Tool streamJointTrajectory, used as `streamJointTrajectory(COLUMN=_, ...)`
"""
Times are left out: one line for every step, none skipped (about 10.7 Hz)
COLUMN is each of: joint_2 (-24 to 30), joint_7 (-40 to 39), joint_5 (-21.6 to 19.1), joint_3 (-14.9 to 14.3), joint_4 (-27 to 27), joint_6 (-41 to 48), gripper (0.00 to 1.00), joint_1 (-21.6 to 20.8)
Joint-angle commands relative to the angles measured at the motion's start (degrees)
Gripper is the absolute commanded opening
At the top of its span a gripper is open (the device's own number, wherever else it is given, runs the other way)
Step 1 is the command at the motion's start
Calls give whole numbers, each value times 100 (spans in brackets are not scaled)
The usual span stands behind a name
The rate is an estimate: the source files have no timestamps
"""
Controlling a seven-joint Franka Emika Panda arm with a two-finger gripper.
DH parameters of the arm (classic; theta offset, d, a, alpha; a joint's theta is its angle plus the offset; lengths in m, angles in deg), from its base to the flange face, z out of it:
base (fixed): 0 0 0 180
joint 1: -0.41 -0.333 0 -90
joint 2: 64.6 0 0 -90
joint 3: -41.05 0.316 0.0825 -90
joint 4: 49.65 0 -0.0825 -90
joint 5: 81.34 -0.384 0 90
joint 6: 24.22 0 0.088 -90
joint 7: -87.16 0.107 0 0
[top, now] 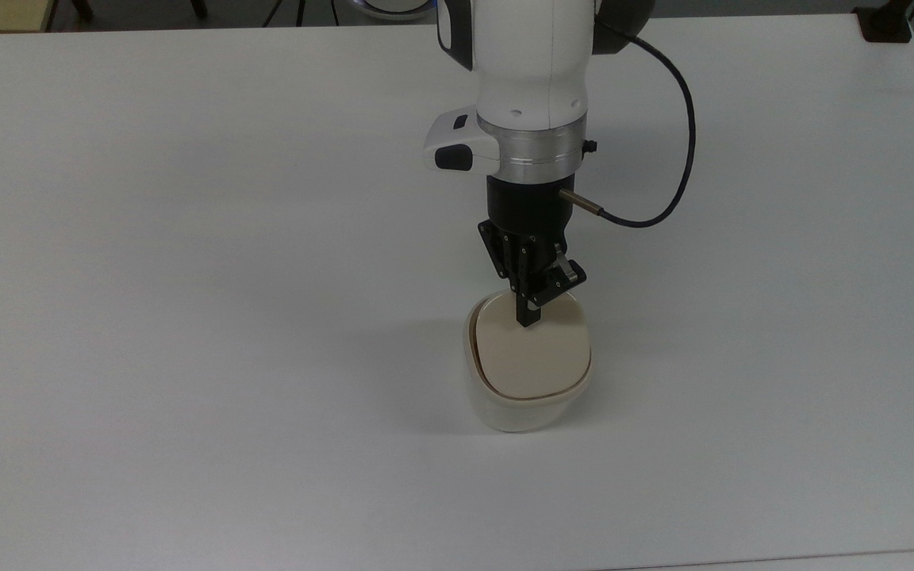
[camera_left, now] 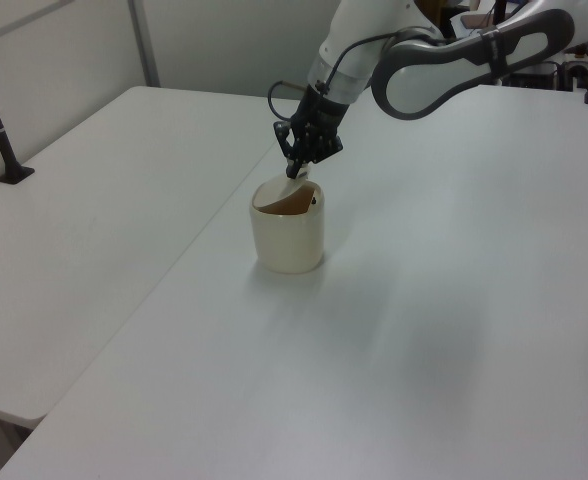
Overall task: Close the trash bin
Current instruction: 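Press the lid down flat onto the bin rim with the gripper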
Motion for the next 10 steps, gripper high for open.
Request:
streamJointTrajectory(joint_2=193, joint_7=-157, joint_5=177, joint_3=-20, joint_4=403, joint_6=106, gripper=0, joint_1=-42)
streamJointTrajectory(joint_2=185, joint_7=-184, joint_5=177, joint_3=-3, joint_4=473, joint_6=106, gripper=0, joint_1=-51)
streamJointTrajectory(joint_2=185, joint_7=-254, joint_5=177, joint_3=32, joint_4=500, joint_6=106, gripper=0, joint_1=-42)
streamJointTrajectory(joint_2=185, joint_7=-254, joint_5=186, joint_3=67, joint_4=553, joint_6=115, gripper=0, joint_1=-33)
streamJointTrajectory(joint_2=176, joint_7=-263, joint_5=186, joint_3=76, joint_4=614, joint_6=115, gripper=0, joint_1=-33)
streamJointTrajectory(joint_2=167, joint_7=-307, joint_5=186, joint_3=85, joint_4=667, joint_6=115, gripper=0, joint_1=-33)
streamJointTrajectory(joint_2=141, joint_7=-307, joint_5=186, joint_3=85, joint_4=668, joint_6=106, gripper=0, joint_1=-33)
streamJointTrajectory(joint_2=115, joint_7=-307, joint_5=186, joint_3=85, joint_4=676, joint_6=106, gripper=0, joint_1=-42)
streamJointTrajectory(joint_2=71, joint_7=-290, joint_5=195, joint_3=94, joint_4=676, joint_6=106, gripper=0, joint_1=-42)
streamJointTrajectory(joint_2=44, joint_7=-281, joint_5=273, joint_3=94, joint_4=676, joint_6=106, gripper=0, joint_1=-42)
